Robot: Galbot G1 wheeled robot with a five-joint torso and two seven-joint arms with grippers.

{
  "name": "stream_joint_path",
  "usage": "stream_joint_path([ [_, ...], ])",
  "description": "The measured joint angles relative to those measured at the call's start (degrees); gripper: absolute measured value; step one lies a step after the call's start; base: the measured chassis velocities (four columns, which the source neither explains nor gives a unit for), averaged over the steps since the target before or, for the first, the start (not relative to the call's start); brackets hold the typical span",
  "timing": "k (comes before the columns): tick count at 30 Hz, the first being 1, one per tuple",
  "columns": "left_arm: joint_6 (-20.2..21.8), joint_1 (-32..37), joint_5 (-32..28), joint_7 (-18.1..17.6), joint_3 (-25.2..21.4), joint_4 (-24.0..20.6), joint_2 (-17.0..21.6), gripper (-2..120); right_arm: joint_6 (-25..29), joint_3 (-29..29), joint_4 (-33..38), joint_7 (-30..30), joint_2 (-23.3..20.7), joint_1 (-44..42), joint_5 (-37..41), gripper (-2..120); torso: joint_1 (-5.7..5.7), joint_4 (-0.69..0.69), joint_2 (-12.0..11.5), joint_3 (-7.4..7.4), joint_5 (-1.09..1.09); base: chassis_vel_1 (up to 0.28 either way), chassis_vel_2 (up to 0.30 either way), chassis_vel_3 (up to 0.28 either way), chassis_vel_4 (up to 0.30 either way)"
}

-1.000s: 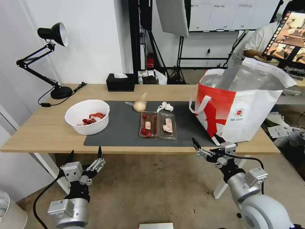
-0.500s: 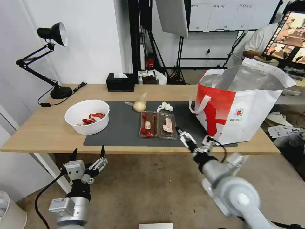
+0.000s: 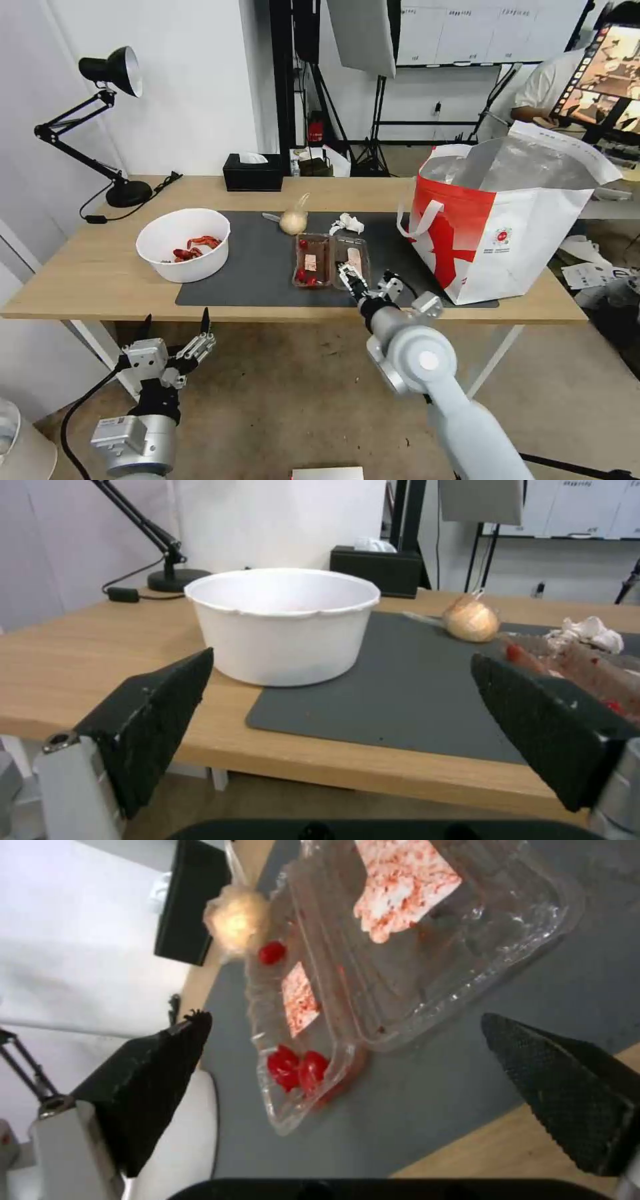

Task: Pick up the trash from the table and place it into the takeout bag.

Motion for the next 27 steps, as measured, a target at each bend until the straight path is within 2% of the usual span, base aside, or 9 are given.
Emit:
stream_joint_path([
  [17, 0.10, -0.13, -0.18, -0.20, -0.93, 0.54, -0.23, 100, -0.83, 0.14, -5.18, 2.03, 4.15, 3.81, 1.32, 100, 0.00, -0.01, 0.01, -0.01, 0.00, 0.000, 0.000, 0.000, 0.000],
  [27, -0.09, 0.29, -0.22, -0.23, -1.05, 0.47, -0.09, 100, -0.65, 0.59, -5.56, 1.46, 4.82, 3.57, 0.78, 100, -0.01, 0.00, 0.01, -0.01, 0.01, 0.000, 0.000, 0.000, 0.000],
])
